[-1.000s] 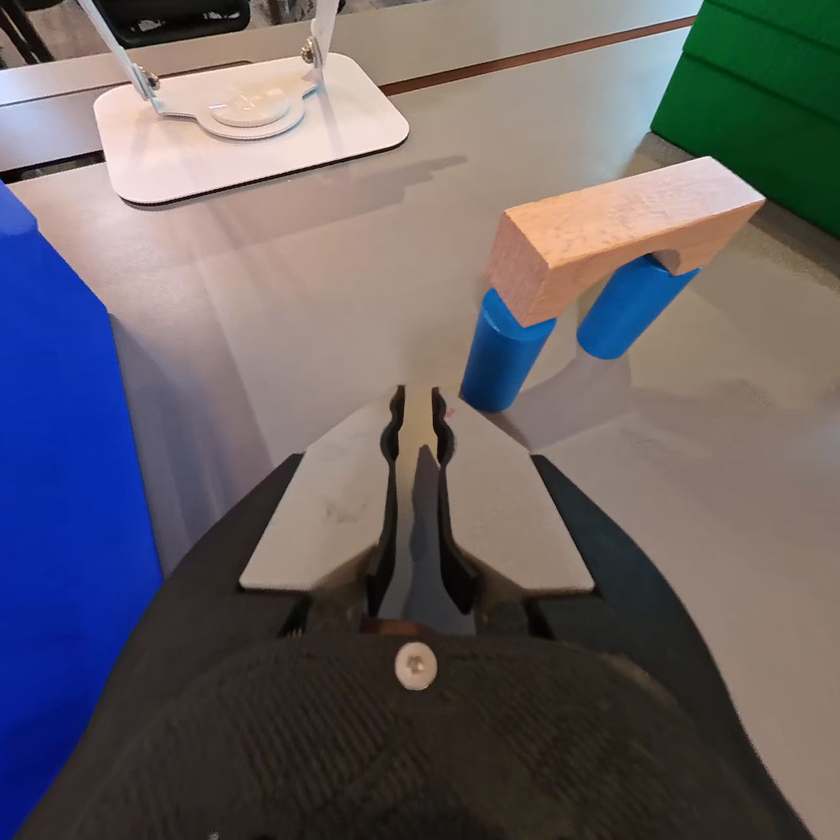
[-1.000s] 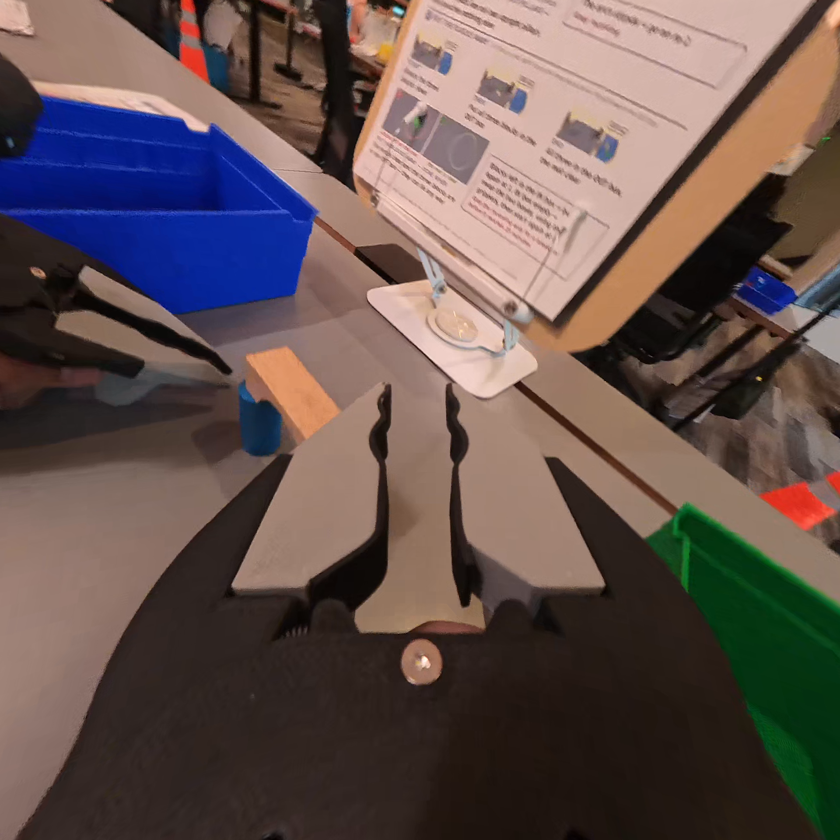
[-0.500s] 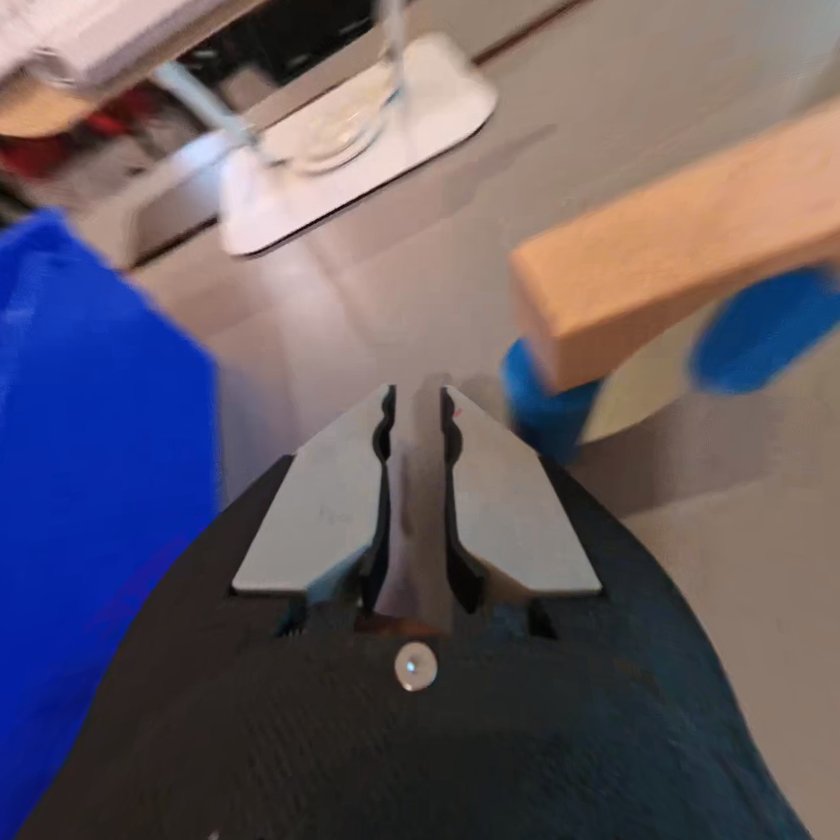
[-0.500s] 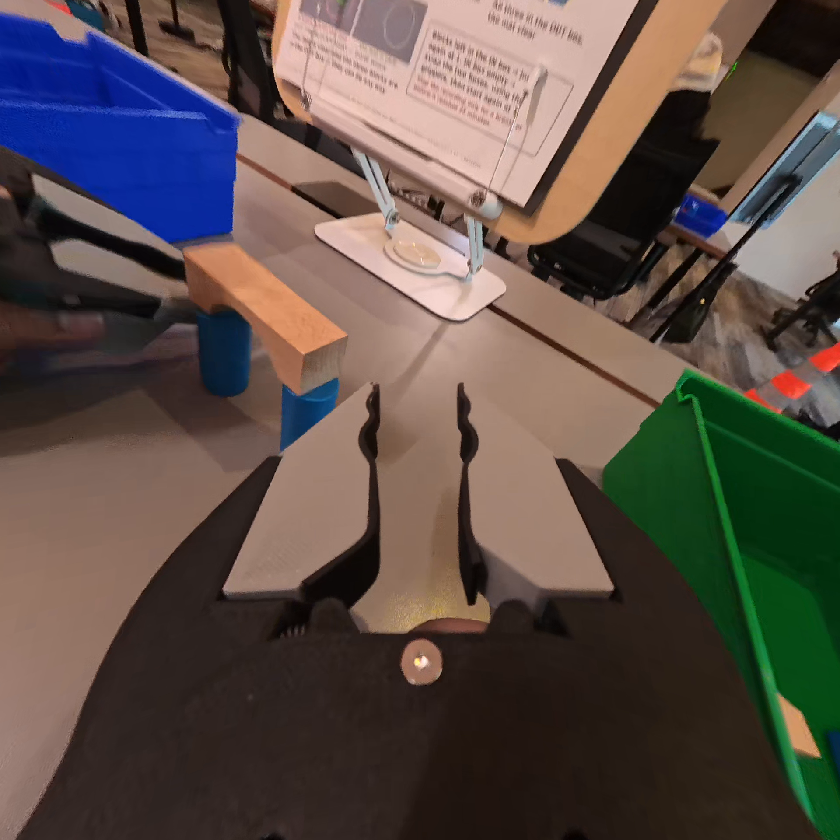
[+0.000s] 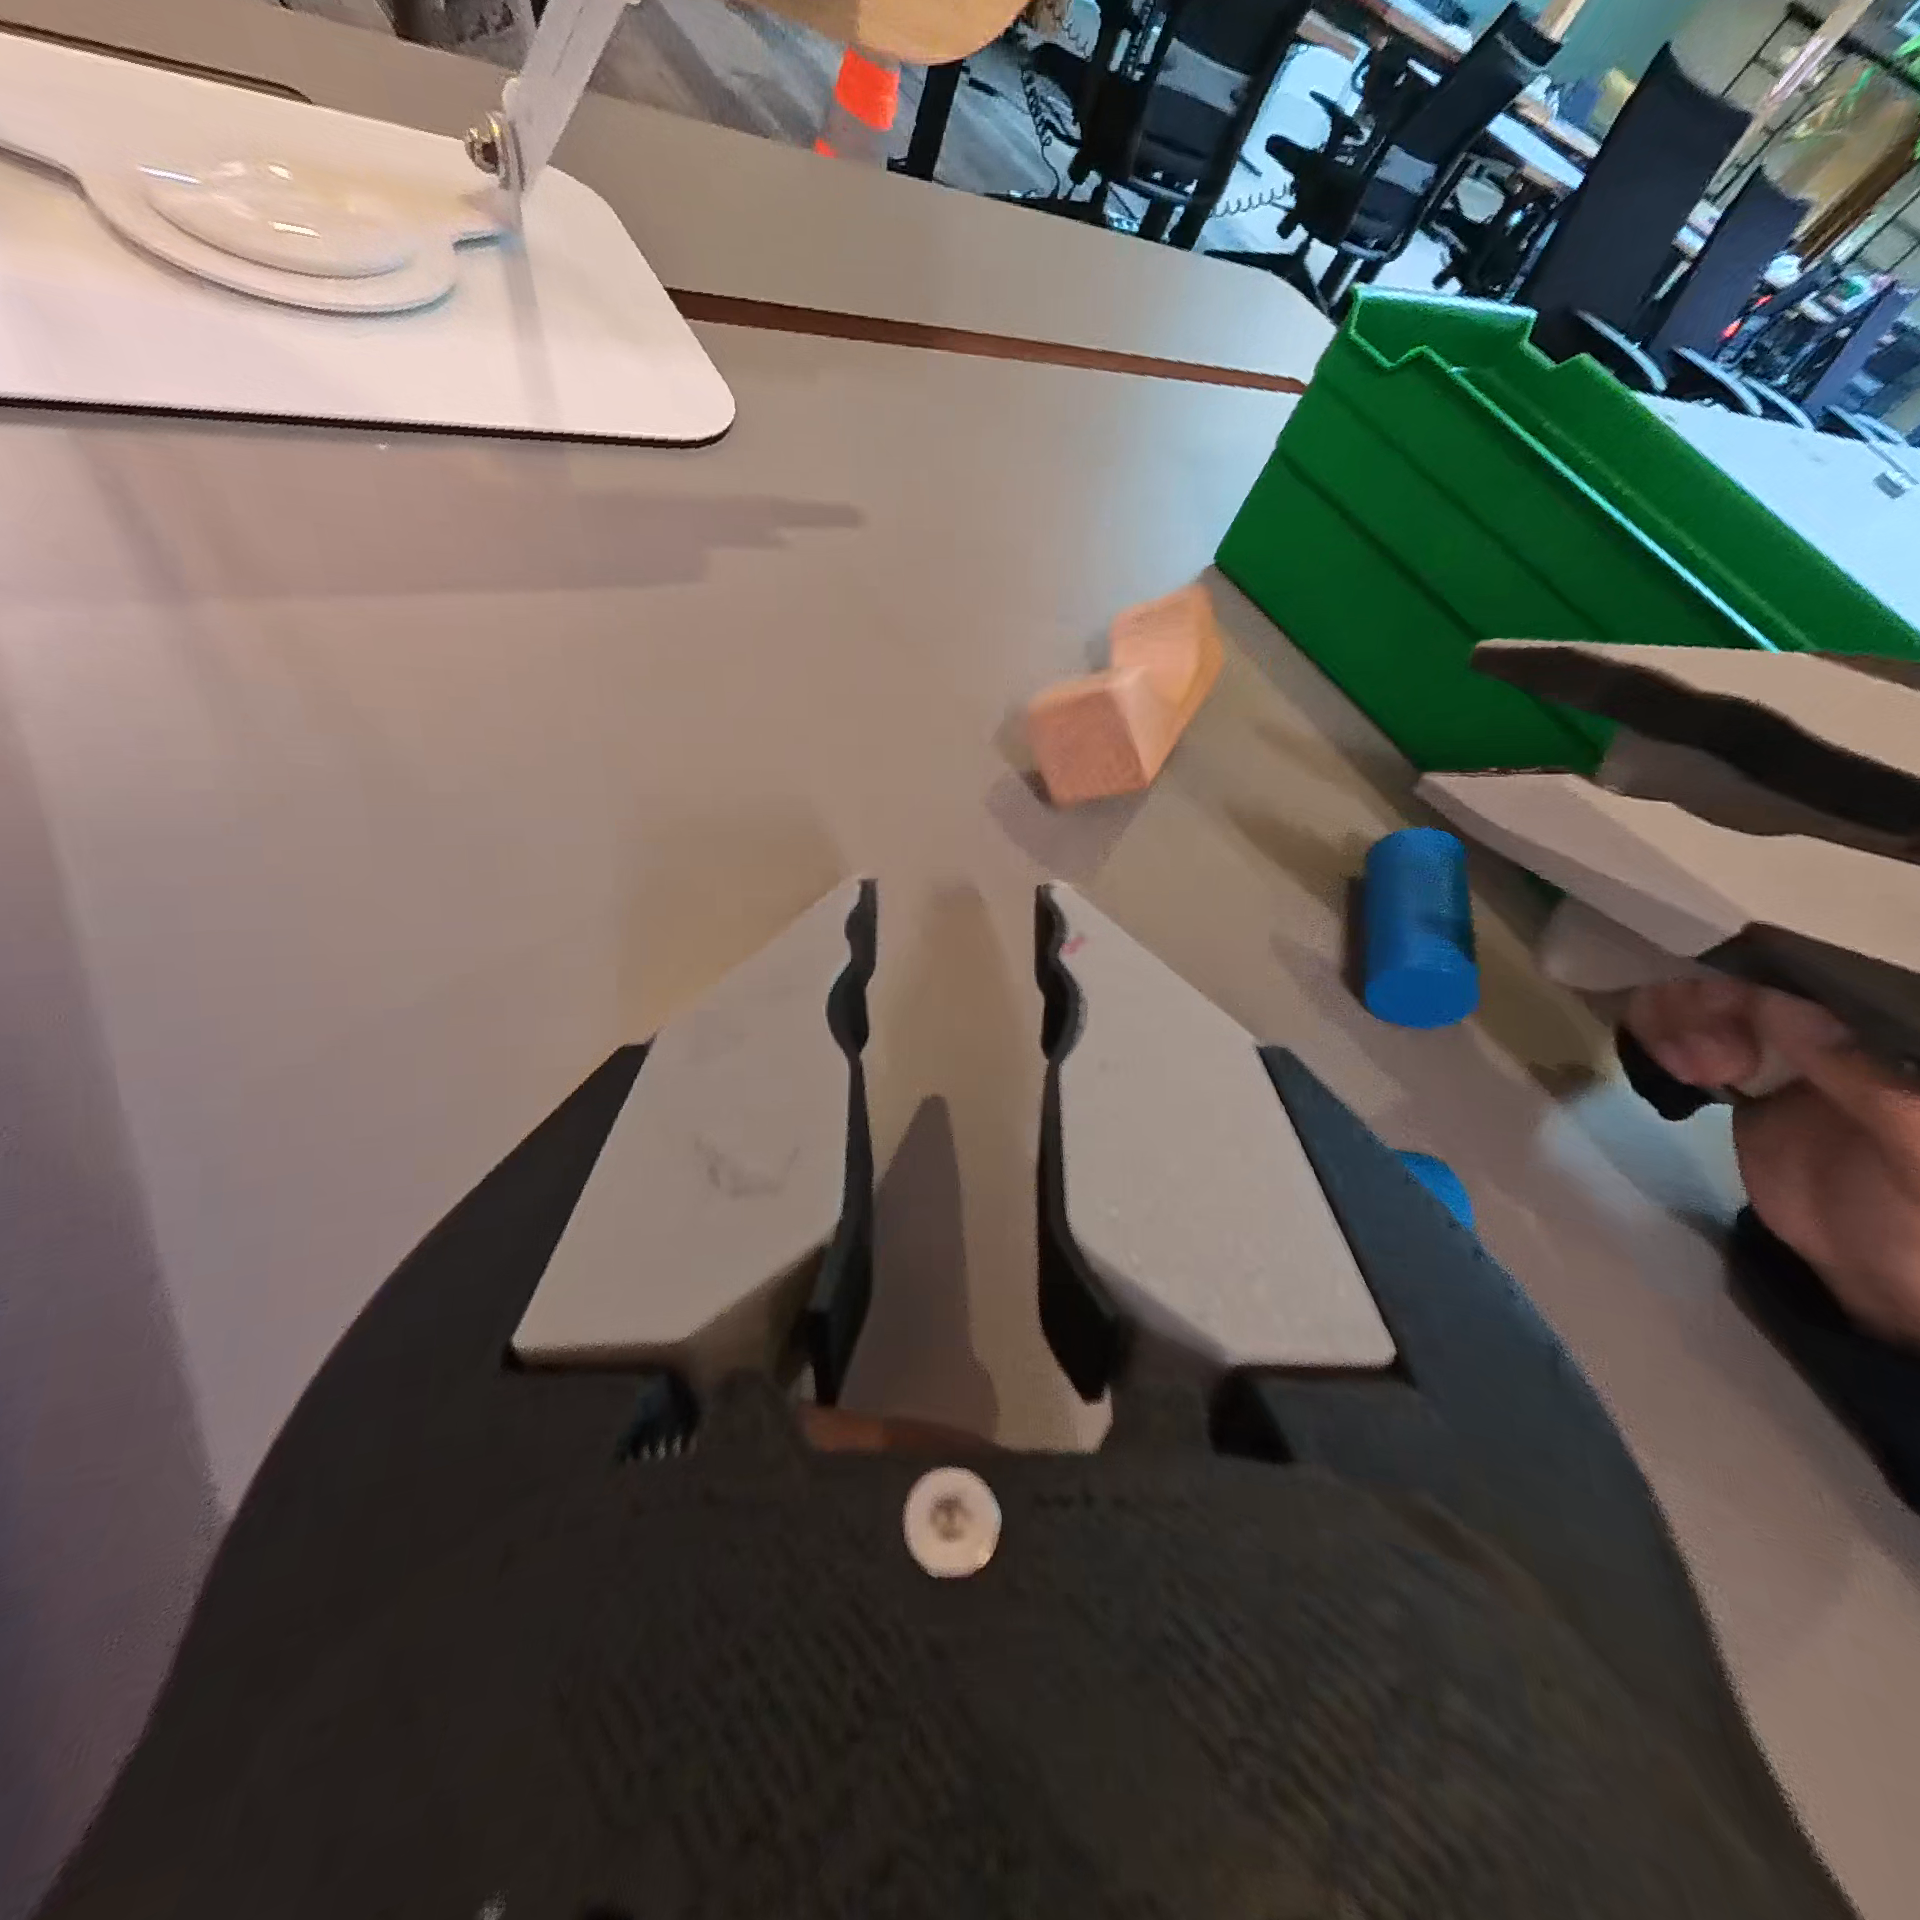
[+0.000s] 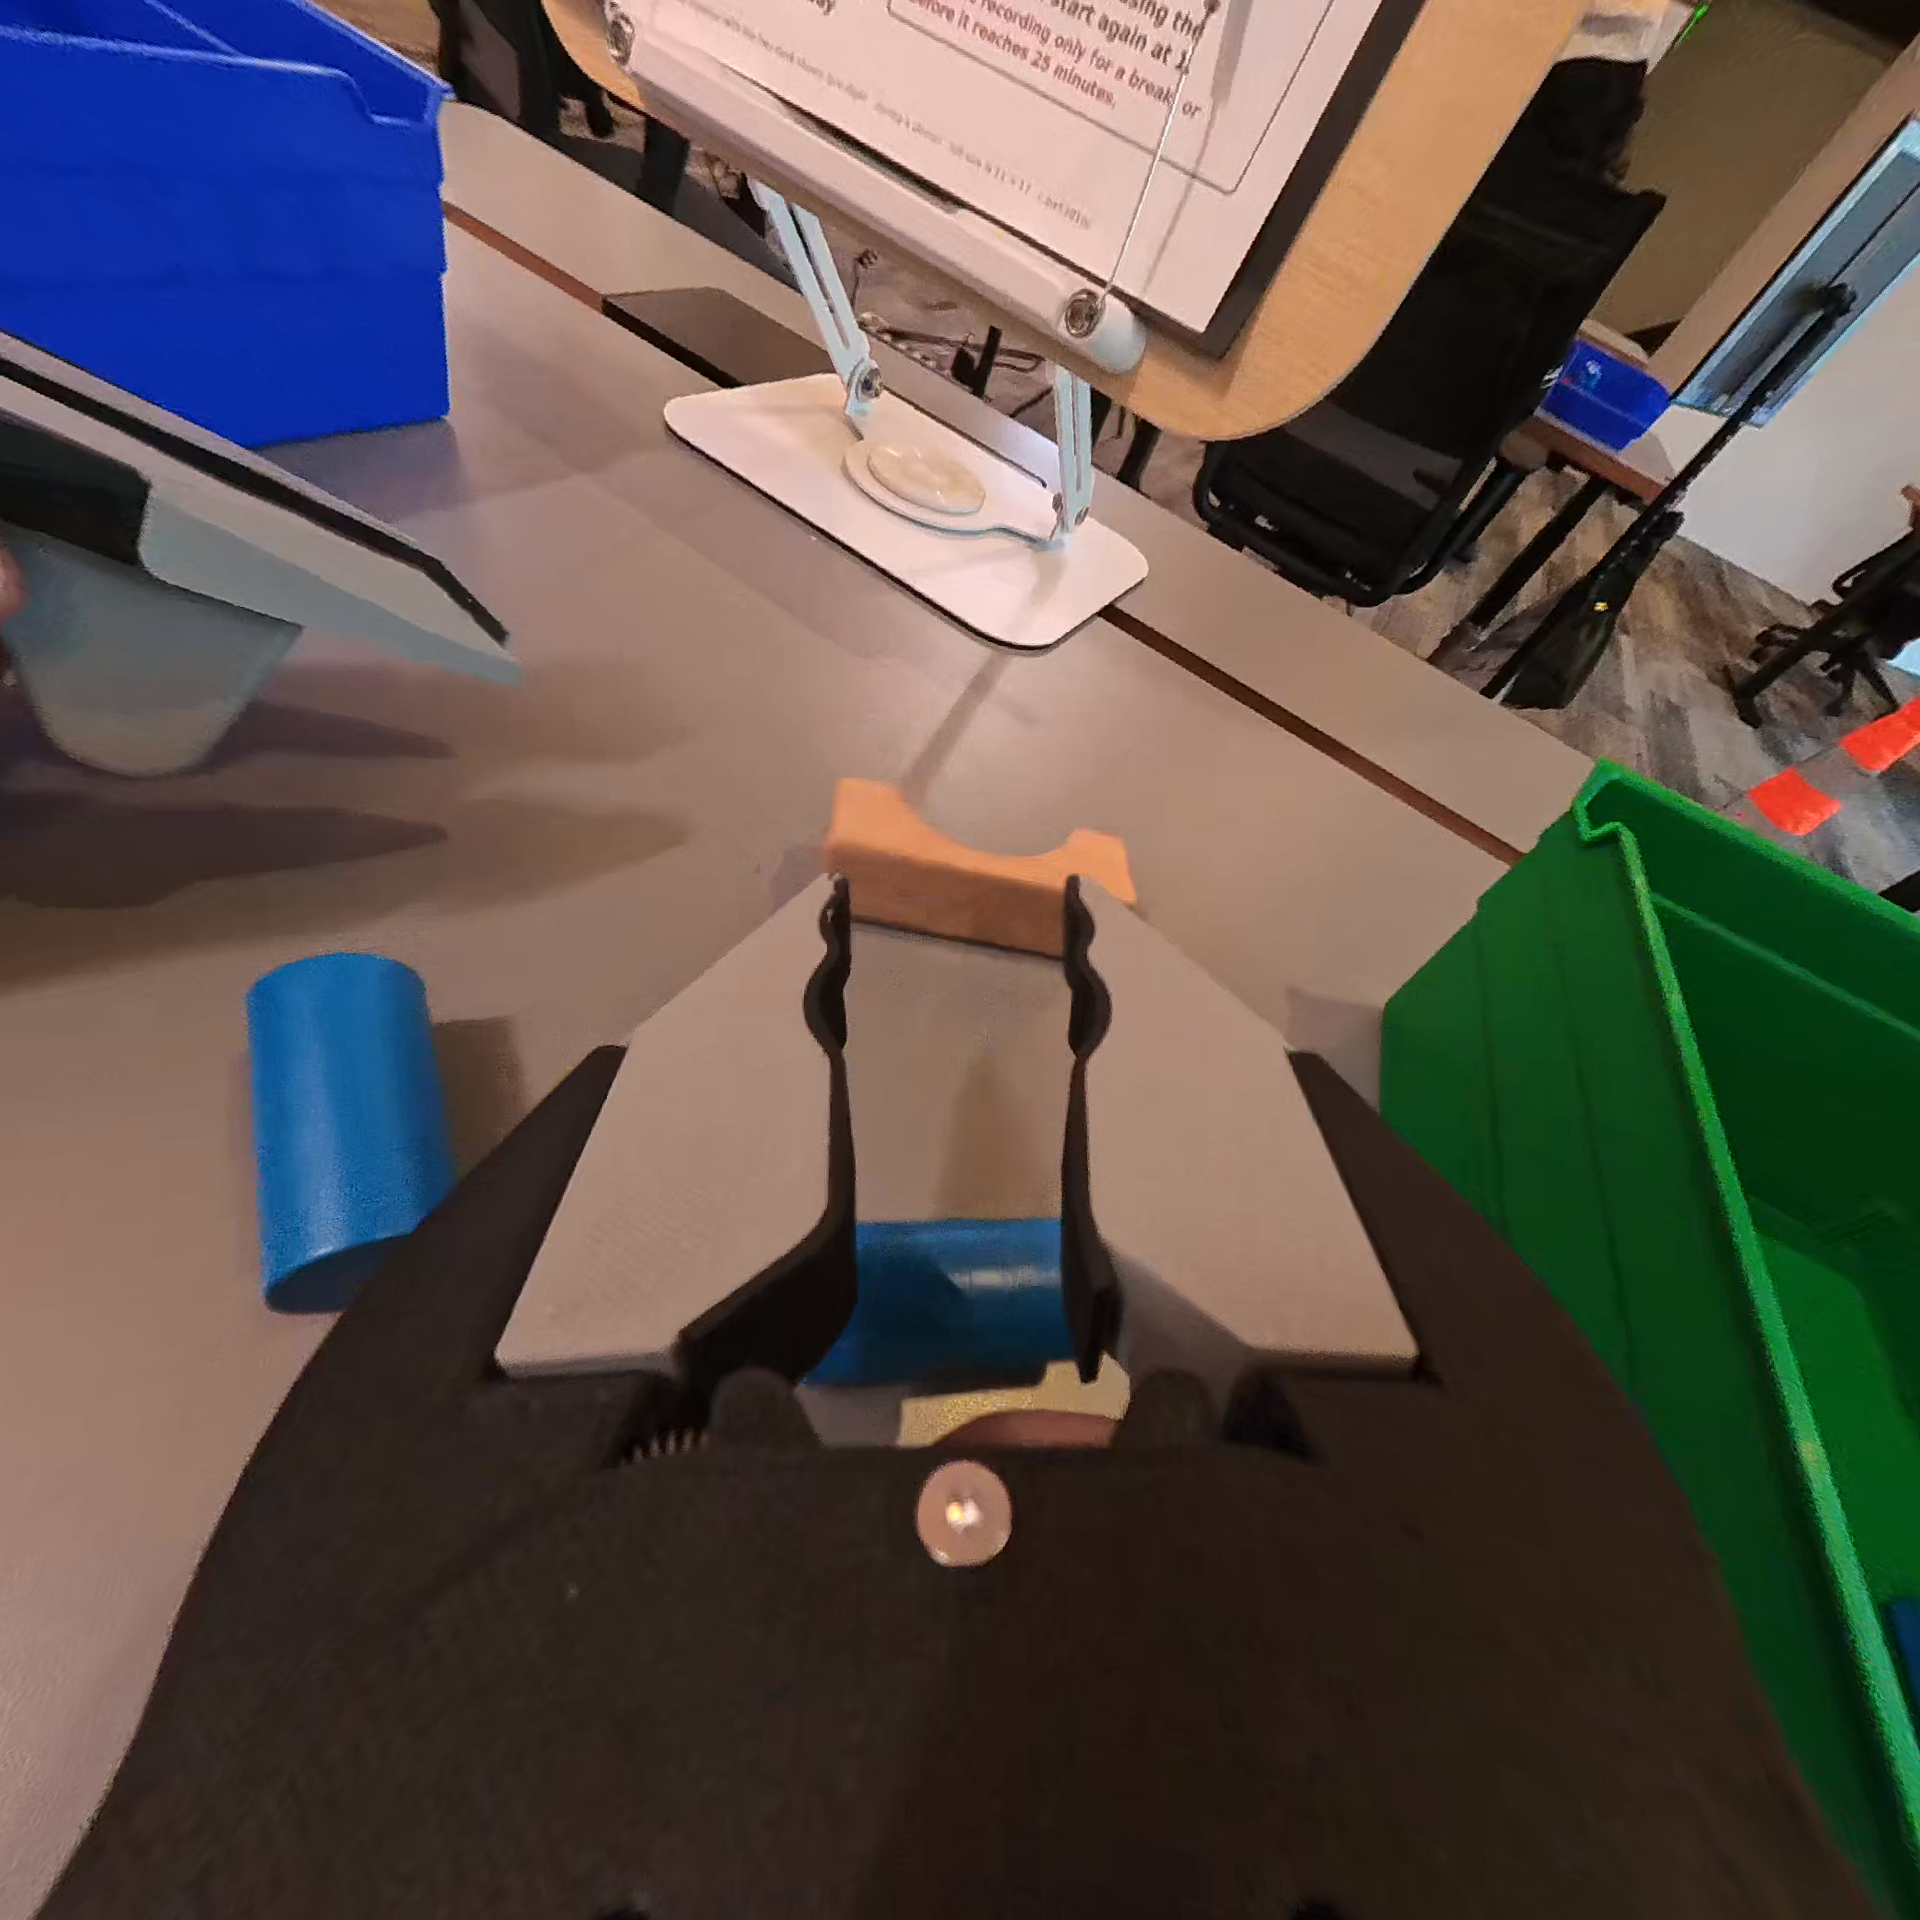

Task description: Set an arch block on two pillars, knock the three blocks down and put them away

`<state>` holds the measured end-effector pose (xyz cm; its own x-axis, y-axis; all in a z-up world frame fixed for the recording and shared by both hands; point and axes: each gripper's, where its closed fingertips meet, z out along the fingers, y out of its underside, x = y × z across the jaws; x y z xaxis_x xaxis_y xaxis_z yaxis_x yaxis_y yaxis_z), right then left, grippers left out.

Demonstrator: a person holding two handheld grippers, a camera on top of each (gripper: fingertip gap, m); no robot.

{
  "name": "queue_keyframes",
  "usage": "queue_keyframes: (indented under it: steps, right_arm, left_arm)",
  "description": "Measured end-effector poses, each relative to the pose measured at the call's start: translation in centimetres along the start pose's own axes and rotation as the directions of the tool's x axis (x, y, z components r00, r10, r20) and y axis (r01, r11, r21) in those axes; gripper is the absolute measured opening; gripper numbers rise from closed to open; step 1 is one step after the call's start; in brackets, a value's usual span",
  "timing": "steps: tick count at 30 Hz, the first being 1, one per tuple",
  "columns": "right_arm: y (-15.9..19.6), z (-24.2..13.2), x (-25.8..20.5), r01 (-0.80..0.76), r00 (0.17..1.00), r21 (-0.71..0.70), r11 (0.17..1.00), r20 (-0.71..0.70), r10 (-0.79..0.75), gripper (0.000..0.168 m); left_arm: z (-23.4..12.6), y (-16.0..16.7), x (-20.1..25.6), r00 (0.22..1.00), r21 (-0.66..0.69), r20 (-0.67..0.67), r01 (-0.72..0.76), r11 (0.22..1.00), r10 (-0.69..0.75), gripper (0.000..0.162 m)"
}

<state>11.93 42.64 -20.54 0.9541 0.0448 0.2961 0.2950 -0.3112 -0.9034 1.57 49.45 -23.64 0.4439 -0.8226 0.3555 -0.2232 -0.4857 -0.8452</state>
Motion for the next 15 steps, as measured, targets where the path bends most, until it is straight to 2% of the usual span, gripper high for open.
queue_keyframes:
  steps: [4,6,7,9,12,13,14,15]
  right_arm:
    - [-0.8,-0.4,-1.4,-0.042,0.992,0.058,0.997,0.121,0.035,0.041]
    - [-2.2,-1.3,-4.0,-0.077,0.955,0.127,0.989,0.295,0.036,0.043]
    - [-2.8,-2.2,-6.0,-0.104,0.907,0.152,0.983,0.420,0.031,0.042]
    - [-3.2,-4.1,-10.5,-0.140,0.758,0.134,0.981,0.652,0.019,0.042]
    - [-0.2,-6.1,-16.7,0.004,0.566,-0.013,1.000,0.824,0.008,0.066]
    - [1.1,-6.2,-18.1,0.094,0.559,-0.027,0.995,0.828,-0.030,0.066]
    - [2.1,-5.3,-18.2,0.187,0.625,-0.035,0.982,0.775,-0.091,0.067]
    - [3.0,-4.2,-17.7,0.267,0.689,-0.045,0.963,0.707,-0.158,0.052]
  left_arm:
    - [0.4,0.5,0.2,0.998,-0.029,0.032,-0.061,0.998,0.062,0.027]
    - [0.3,0.5,0.3,0.996,-0.024,0.045,-0.082,0.996,0.083,0.027]
    - [0.3,0.4,0.2,0.995,-0.019,0.053,-0.085,0.996,0.086,0.026]
    - [0.1,0.2,-0.1,0.995,-0.003,0.070,-0.073,0.997,0.073,0.026]
    - [-0.1,0.0,-0.6,0.997,0.014,0.073,-0.036,0.999,0.035,0.026]
    - [-0.2,0.0,-0.7,0.997,0.013,0.073,-0.027,1.000,0.026,0.026]
    - [-0.2,0.0,-0.8,0.997,0.010,0.073,-0.022,1.000,0.021,0.026]
    - [-0.2,0.1,-0.8,0.997,0.009,0.073,-0.021,1.000,0.020,0.026]
